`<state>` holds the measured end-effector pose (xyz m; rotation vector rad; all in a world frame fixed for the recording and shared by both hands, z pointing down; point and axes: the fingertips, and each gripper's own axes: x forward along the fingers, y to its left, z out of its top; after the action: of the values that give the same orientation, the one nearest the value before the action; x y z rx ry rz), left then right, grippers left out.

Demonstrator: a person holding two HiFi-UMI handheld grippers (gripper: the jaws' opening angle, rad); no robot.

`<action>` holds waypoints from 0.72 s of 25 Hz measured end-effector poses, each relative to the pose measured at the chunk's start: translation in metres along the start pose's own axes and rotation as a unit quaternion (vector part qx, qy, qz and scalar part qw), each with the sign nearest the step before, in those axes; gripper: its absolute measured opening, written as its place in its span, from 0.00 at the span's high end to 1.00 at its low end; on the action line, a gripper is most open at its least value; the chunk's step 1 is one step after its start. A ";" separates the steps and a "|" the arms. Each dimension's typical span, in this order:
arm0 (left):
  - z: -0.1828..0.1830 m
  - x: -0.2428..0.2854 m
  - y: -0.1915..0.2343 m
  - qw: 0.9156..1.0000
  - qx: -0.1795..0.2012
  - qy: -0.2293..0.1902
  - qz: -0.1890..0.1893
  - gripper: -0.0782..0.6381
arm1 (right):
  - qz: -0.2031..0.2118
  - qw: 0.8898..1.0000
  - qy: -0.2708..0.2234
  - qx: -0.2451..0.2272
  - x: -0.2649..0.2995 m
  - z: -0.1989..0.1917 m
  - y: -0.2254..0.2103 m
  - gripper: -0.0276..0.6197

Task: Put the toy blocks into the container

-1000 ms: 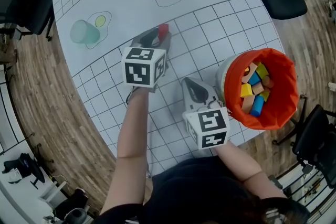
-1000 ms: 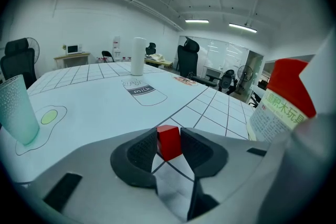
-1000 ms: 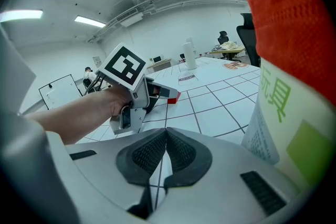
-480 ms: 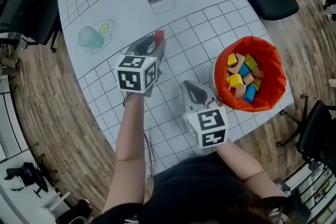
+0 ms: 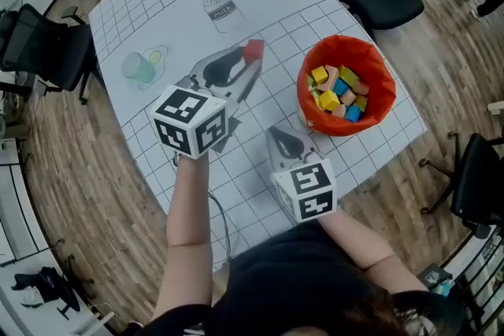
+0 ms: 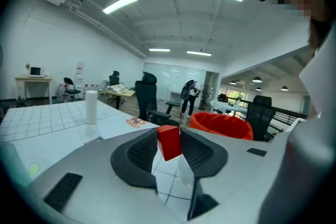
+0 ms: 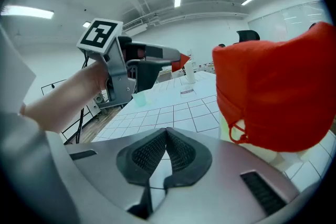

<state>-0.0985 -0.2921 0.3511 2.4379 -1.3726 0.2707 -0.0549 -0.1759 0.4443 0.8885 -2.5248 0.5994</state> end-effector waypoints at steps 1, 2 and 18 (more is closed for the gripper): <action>0.008 0.000 -0.015 1.000 0.007 -0.008 -0.022 0.68 | -0.005 1.000 -0.002 0.001 -0.007 -0.001 -0.001 0.94; 0.014 0.001 -0.031 0.999 0.014 -0.014 -0.045 0.68 | -0.011 1.000 -0.005 0.003 -0.014 -0.002 -0.004 0.94; 0.015 0.043 -0.140 0.970 0.137 0.047 -0.194 0.67 | -0.110 0.993 -0.030 0.041 -0.099 -0.024 -0.067 0.94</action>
<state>0.0433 -0.2642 0.3247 2.8105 -0.8386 0.4979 0.0656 -0.1631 0.4328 1.2135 -2.4241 0.6163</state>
